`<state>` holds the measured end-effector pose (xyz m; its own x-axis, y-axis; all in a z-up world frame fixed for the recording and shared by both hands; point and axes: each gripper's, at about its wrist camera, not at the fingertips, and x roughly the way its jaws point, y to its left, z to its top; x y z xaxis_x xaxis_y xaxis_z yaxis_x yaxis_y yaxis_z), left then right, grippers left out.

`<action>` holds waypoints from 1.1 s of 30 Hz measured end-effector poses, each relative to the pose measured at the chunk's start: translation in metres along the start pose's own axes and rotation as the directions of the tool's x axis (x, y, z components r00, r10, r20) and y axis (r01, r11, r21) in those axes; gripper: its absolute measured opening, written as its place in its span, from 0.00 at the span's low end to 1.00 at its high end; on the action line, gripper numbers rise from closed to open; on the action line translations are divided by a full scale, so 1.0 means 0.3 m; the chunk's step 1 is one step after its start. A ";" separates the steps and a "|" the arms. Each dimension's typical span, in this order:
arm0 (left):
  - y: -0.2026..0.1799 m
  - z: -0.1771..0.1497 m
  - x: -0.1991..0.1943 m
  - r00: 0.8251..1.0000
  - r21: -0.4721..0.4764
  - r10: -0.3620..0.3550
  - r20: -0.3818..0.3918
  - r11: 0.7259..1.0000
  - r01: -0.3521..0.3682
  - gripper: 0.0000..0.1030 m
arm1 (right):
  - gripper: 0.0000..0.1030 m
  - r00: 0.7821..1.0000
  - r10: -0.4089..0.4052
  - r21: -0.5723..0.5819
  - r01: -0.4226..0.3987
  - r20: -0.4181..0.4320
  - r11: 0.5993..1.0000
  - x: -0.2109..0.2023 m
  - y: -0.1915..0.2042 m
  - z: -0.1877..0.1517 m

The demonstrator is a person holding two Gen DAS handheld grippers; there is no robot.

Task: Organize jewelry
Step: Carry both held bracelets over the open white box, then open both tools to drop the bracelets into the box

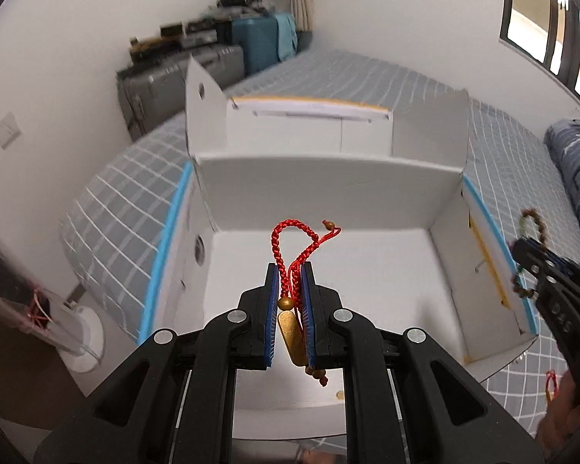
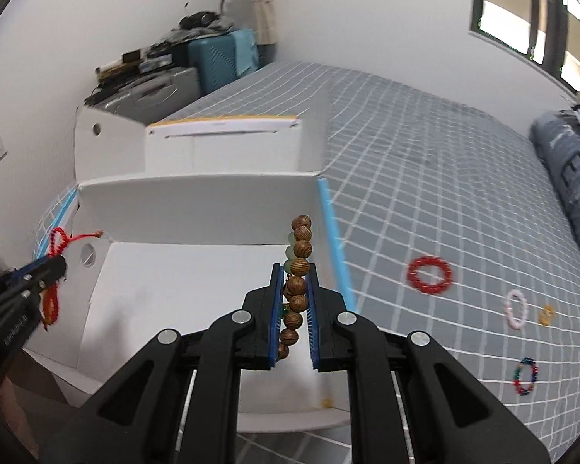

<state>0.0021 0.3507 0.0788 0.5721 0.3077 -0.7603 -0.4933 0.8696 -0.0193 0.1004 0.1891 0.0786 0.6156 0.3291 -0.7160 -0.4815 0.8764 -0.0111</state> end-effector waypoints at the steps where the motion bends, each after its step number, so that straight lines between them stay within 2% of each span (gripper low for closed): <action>1: 0.005 -0.005 0.010 1.000 0.001 0.002 -0.011 1.000 -0.002 0.11 | 0.10 1.000 0.002 -0.002 -0.002 -0.011 1.000 0.019 0.010 -0.001; 8: 0.023 -0.018 0.102 0.996 -0.002 0.008 -0.086 1.000 -0.008 0.11 | 0.10 0.995 0.002 0.005 -0.002 -0.105 1.000 0.133 0.038 -0.010; 15: 0.025 -0.029 0.197 0.985 -0.006 0.021 -0.169 1.000 -0.023 0.11 | 0.10 0.973 0.010 0.010 -0.008 -0.231 1.000 0.255 0.045 -0.023; 19: 0.018 -0.035 0.223 0.980 -0.003 0.025 -0.200 1.000 -0.026 0.12 | 0.11 0.966 0.011 0.004 -0.011 -0.260 1.000 0.274 0.047 -0.035; 25: 0.027 -0.035 0.228 0.978 -0.013 0.036 -0.204 0.999 -0.040 0.16 | 0.11 0.960 0.023 0.004 -0.023 -0.278 1.000 0.276 0.050 -0.036; 26: 0.028 -0.035 0.224 0.978 -0.017 0.034 -0.204 0.999 -0.038 0.18 | 0.11 0.960 0.025 0.002 -0.026 -0.281 1.000 0.274 0.054 -0.035; 27: 0.027 -0.035 0.221 0.979 -0.020 0.026 -0.203 0.999 -0.030 0.22 | 0.16 0.959 0.031 -0.001 -0.033 -0.283 0.999 0.272 0.057 -0.036; 29: 0.021 -0.033 0.209 0.981 -0.019 0.018 -0.194 1.000 -0.022 0.37 | 0.26 0.958 0.046 -0.001 -0.048 -0.282 0.999 0.265 0.061 -0.036; 31: 0.021 -0.032 0.197 0.983 -0.022 0.017 -0.183 1.000 -0.021 0.47 | 0.36 0.961 0.050 0.003 -0.051 -0.272 0.999 0.251 0.061 -0.033; 33: 0.023 -0.029 0.181 0.985 -0.022 0.028 -0.168 0.999 -0.032 0.53 | 0.46 0.962 0.054 0.007 -0.054 -0.266 0.999 0.240 0.058 -0.029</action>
<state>0.0241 0.3702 0.0317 0.4403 0.2627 -0.8585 -0.5258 0.8505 -0.0095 0.1309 0.2251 0.0209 0.4007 0.2701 -0.8755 -0.5093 0.8600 0.0321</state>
